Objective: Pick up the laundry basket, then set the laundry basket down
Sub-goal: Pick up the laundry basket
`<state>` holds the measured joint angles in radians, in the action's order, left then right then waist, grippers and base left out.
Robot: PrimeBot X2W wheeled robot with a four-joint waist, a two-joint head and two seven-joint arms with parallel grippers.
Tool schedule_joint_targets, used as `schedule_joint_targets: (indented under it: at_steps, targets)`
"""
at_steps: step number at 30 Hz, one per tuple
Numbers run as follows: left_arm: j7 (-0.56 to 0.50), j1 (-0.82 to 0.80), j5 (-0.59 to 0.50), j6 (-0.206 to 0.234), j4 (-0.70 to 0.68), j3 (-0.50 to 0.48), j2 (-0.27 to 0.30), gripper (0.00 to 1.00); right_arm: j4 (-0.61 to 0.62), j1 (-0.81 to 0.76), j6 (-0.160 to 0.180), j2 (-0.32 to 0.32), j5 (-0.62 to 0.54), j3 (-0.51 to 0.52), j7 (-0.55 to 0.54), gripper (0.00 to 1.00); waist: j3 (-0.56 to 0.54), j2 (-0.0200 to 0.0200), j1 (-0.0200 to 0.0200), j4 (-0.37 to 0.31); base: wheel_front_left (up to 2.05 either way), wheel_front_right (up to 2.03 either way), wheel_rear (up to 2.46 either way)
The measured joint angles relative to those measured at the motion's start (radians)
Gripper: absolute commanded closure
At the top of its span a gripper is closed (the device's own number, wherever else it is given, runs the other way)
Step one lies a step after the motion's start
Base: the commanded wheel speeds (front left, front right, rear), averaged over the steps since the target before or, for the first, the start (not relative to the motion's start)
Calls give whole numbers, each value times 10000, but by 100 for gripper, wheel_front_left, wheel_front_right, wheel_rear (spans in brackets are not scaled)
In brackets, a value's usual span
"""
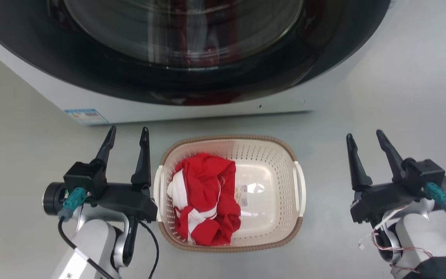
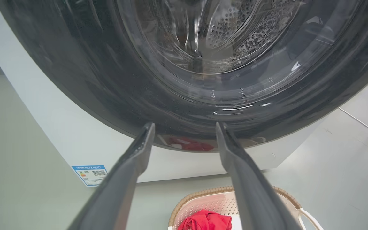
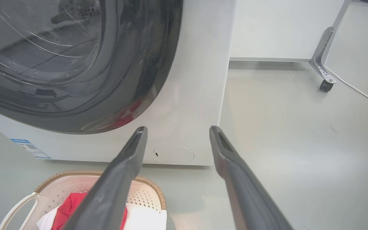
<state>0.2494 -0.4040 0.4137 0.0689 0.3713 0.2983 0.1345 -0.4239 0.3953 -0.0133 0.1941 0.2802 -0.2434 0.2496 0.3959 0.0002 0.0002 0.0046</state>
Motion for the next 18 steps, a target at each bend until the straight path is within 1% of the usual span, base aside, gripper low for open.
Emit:
schedule_joint_targets:
  at_steps: [5,8,16,18]
  targets:
    - [-102,-584,115,-165,414,-8,-88,0,-236,711,-151,-146,-182,-196,17,0,897,0,0,1,0,0,0]
    - [-150,-971,163,-180,619,-23,-104,0,-422,1163,-240,-163,-205,-251,27,0,1348,1,0,-3,0,0,0]
    - [-389,-2010,240,-623,1574,4,-98,0,-1336,2291,-403,-280,-343,-384,29,0,2430,1,0,-26,0,0,0]
    - [-525,-2233,282,-794,1860,21,-111,0,-1618,2480,-447,-280,-372,-460,31,0,2636,1,0,-31,0,0,0]
